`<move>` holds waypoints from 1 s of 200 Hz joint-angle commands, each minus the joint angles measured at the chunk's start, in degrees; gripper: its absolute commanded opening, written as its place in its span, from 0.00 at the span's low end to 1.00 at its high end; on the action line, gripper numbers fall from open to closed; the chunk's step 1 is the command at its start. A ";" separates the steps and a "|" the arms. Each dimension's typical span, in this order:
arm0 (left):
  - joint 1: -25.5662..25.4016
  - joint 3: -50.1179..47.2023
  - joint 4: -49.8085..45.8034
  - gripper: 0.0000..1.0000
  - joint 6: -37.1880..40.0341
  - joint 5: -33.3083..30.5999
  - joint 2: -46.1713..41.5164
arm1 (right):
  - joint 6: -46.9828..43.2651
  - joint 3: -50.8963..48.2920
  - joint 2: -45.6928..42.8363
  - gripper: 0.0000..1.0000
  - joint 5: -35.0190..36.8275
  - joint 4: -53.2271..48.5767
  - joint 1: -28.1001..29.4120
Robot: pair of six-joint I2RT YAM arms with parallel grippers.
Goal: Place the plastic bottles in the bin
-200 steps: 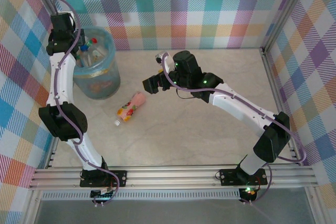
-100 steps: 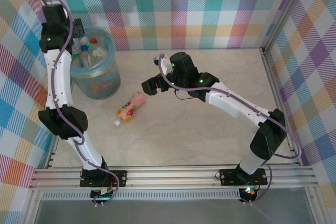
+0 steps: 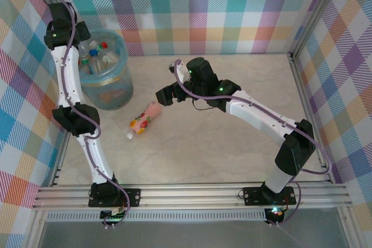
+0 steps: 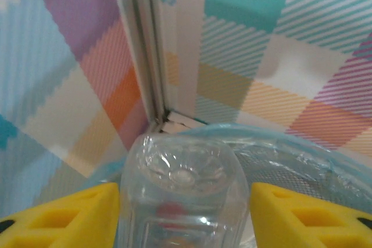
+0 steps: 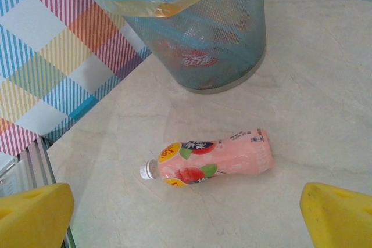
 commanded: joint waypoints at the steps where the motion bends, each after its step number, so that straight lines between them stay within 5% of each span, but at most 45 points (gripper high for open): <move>1: 0.28 -0.89 -9.43 0.52 -0.54 4.76 0.21 | 0.95 1.80 0.71 1.00 -1.61 -1.10 0.39; 49: 0.32 -16.70 -8.29 0.47 -0.48 5.25 -5.64 | 2.27 1.99 1.63 1.00 -2.83 -0.71 0.39; 106: -0.38 -22.91 -11.72 0.44 -1.74 6.83 -3.85 | 3.42 1.94 2.34 1.00 -3.92 -0.90 0.39; 157: -1.62 -21.32 -12.11 0.47 -1.79 8.10 -3.13 | 3.64 1.93 2.39 0.99 -4.16 -1.11 0.37; 200: -0.86 -12.24 -14.10 0.57 -2.37 1.87 -4.46 | 3.55 2.03 2.18 1.00 -3.92 -2.02 0.39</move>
